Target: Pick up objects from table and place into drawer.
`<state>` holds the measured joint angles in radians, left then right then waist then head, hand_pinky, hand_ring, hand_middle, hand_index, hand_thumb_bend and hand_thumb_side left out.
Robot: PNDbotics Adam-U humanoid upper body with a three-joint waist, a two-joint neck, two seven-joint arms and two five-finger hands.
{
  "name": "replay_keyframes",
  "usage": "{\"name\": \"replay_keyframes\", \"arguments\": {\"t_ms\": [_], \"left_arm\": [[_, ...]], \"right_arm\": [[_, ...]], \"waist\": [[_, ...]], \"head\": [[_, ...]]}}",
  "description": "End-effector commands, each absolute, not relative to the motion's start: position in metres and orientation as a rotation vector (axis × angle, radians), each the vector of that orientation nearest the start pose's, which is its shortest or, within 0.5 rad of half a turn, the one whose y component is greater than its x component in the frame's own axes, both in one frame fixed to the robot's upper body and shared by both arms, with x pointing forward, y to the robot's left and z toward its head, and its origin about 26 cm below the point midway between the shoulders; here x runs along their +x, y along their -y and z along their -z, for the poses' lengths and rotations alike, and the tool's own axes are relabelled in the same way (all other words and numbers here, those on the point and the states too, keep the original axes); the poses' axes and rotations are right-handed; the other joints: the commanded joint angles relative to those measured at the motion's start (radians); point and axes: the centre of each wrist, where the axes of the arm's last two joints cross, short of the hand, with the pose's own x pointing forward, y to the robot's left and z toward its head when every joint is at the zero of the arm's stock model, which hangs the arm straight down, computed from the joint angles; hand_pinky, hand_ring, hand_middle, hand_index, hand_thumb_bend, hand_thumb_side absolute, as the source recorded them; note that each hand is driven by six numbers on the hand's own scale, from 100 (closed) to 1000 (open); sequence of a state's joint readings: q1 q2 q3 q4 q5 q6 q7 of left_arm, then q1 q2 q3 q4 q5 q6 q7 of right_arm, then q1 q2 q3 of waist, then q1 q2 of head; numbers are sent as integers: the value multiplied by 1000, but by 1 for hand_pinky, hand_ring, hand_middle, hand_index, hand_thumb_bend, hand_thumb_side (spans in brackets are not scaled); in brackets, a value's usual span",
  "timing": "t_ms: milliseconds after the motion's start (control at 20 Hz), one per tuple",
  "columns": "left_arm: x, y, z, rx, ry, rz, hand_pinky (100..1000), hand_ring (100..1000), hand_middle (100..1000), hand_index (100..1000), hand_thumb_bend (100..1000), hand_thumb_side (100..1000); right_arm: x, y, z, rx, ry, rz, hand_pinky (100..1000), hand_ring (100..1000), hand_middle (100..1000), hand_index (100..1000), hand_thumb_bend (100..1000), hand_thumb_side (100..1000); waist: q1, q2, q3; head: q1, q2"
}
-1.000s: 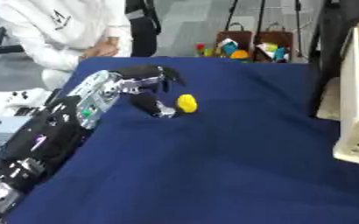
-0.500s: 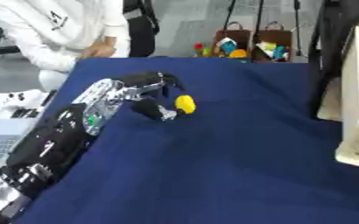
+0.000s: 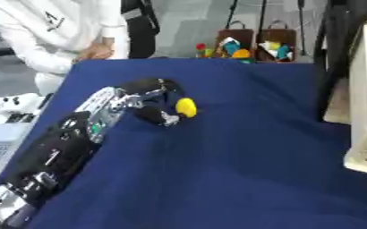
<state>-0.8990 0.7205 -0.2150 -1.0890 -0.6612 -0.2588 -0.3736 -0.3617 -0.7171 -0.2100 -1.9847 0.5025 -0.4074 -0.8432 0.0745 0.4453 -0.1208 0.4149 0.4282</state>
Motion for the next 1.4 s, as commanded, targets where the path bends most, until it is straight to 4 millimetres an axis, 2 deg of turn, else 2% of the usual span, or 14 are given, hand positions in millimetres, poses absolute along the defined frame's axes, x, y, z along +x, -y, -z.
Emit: {"name": "replay_keyframes", "arguments": {"t_ms": [50,400,650,700,750,1050,1400], "left_arm": [[445,-358,-270,993,1512,1496,579,686,856,898,342,686],[446,-358,-269,976,1517,1483,572,672,850,899,344,677],[446,-360,-268,991,1530,1460,548,627,795,849,352,663],[447,-360,-268,991,1522,1463,548,627,795,850,354,664],[447,-360,-267,988,1511,1468,552,641,837,877,366,664],[448,-362,-263,964,1470,1482,557,651,862,906,380,665],[449,-364,-260,951,1448,1484,538,642,832,873,382,641]], "right_arm": [[281,350,-302,1091,-2660,-31,585,622,618,771,100,1000],[281,351,-302,1093,-2657,-41,585,619,615,770,100,1000],[281,352,-301,1105,-2657,-45,584,617,613,769,100,1000],[281,352,-301,1106,-2656,-46,584,617,613,769,100,1000],[281,352,-301,1105,-2656,-48,584,617,613,769,100,1000],[280,354,-302,1104,-2652,-66,582,615,611,766,100,1000],[279,356,-303,1102,-2649,-82,582,615,610,764,100,1000]], "waist": [[-4,-14,-5],[-1,-2,-14],[2,4,-19],[3,5,-20],[3,5,-21],[6,14,-30],[8,23,-37]], "head": [[3,-16],[1,-21],[2,-20],[3,-20],[5,-21],[15,-28],[21,-31]]}}
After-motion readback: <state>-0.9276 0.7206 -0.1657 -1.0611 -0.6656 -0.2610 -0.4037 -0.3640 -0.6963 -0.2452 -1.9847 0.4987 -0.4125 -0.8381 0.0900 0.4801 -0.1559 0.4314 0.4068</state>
